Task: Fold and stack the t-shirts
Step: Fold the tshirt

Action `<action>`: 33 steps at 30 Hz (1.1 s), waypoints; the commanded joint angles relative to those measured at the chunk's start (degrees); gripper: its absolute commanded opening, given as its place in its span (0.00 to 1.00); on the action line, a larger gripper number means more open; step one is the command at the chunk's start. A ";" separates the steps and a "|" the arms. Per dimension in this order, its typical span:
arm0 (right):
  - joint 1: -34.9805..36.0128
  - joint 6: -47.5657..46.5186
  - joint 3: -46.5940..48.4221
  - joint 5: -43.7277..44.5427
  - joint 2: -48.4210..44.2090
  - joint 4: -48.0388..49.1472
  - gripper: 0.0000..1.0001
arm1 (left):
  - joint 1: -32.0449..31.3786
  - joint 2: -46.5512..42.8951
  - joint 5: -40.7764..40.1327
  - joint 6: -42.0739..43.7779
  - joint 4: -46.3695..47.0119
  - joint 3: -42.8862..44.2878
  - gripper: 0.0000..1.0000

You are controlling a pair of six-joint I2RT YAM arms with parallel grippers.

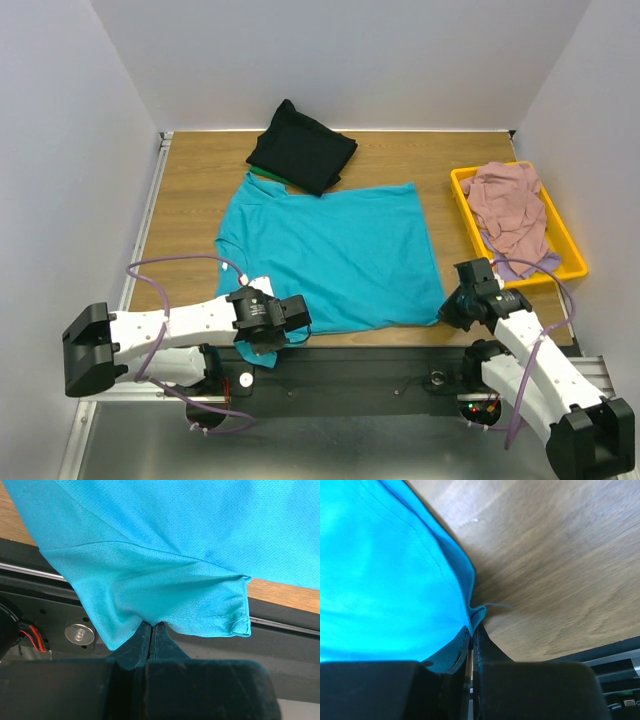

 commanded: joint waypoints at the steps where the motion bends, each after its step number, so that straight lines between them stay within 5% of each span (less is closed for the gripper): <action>1: 0.08 2.62 3.12 4.27 -0.82 -1.51 0.07 | 0.75 -1.59 -2.06 -0.19 -2.33 1.56 0.00; 15: 0.17 -4.84 7.51 -2.49 7.78 5.34 0.04 | 5.50 -0.89 -12.69 5.18 -1.10 9.47 0.00; 33: 0.17 -10.74 19.46 1.28 20.89 9.56 0.07 | 24.12 -1.60 -21.30 21.35 14.99 10.96 0.00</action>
